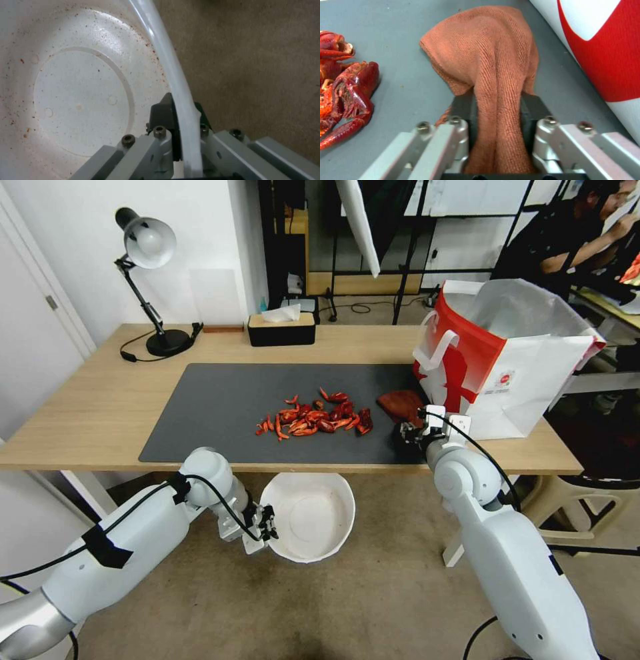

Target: Sweep shrimp from table into container with towel, then put container into takeout bag.

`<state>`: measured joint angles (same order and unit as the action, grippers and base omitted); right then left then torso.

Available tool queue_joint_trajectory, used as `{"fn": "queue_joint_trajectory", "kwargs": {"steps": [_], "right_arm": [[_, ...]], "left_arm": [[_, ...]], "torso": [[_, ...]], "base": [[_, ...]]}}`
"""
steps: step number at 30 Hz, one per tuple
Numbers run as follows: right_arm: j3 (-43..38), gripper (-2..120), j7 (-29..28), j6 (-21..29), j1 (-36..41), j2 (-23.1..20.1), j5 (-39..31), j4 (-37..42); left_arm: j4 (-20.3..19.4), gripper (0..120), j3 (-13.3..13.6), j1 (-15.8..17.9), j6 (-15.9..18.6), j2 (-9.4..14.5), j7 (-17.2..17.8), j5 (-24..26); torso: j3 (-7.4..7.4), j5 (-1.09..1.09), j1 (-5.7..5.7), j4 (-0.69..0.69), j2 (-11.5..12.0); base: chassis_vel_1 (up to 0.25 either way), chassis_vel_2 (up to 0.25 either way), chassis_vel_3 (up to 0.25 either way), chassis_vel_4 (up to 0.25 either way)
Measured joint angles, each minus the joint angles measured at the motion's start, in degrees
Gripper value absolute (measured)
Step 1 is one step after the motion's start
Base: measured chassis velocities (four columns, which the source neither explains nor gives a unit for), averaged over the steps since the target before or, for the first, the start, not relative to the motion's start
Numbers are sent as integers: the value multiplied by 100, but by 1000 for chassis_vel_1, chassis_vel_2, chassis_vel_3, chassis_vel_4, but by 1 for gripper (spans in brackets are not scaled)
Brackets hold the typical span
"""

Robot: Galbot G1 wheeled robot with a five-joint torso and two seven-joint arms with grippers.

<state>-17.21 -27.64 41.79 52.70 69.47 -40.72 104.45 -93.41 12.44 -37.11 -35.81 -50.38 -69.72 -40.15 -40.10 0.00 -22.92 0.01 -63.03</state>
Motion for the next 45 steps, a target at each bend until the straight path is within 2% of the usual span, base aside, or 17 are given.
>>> {"fn": "queue_joint_trajectory", "kwargs": {"steps": [2,5,10,16,17,20,24,28,30,32,39,45], "right_arm": [[-8,11,-21,-1,12,-6,-43,7],[-17,7,-27,-1,17,-12,-67,14],[-64,7,41,1,26,-19,-78,65],[-54,7,877,-627,-49,-165,95,154],[-54,7,877,-627,-49,-165,95,154],[2,7,1482,-982,-223,-236,458,-21],[125,7,1882,-1089,-466,-340,768,-328],[225,7,2156,-1092,-623,-403,1014,-563],[337,7,2359,-1001,-751,-450,1152,-722],[375,7,2386,-970,-773,-459,1175,-753],[585,7,2475,-667,-810,-495,1314,-791],[599,7,2543,-479,-705,-552,1198,-615]], "left_arm": [[14,0,1,1,-19,-6,35,0],[20,0,2,4,-27,-10,55,-1],[21,0,2,5,-32,-15,85,15],[-1,0,16,5,-32,-70,100,51],[-1,0,16,5,-32,-70,100,51],[32,0,64,72,-32,-119,109,66],[86,0,149,178,-30,-141,114,108],[135,0,235,275,-29,-159,115,126],[191,0,361,402,-24,-176,84,179],[204,0,392,429,-23,-180,64,189],[319,0,783,763,73,-256,-247,319],[477,0,998,980,108,-328,-310,469]], "torso": [[-1,0,1,1,0],[-1,0,0,1,0],[-1,1,0,-1,0],[-2,0,0,-1,1],[-2,0,0,-1,1],[-2,0,0,-1,0],[-2,0,0,0,0],[-2,1,0,0,1],[-2,0,0,-1,1],[-2,0,-1,-1,1],[-1,1,-1,-1,1],[-1,0,0,-1,1]], "base": [[0,0,0,0],[0,0,0,0],[0,0,0,0],[0,0,0,0],[0,0,0,0],[0,0,0,0],[0,0,0,0],[0,0,0,0],[0,0,0,0],[0,0,0,0],[0,0,0,0],[0,0,0,0]]}}
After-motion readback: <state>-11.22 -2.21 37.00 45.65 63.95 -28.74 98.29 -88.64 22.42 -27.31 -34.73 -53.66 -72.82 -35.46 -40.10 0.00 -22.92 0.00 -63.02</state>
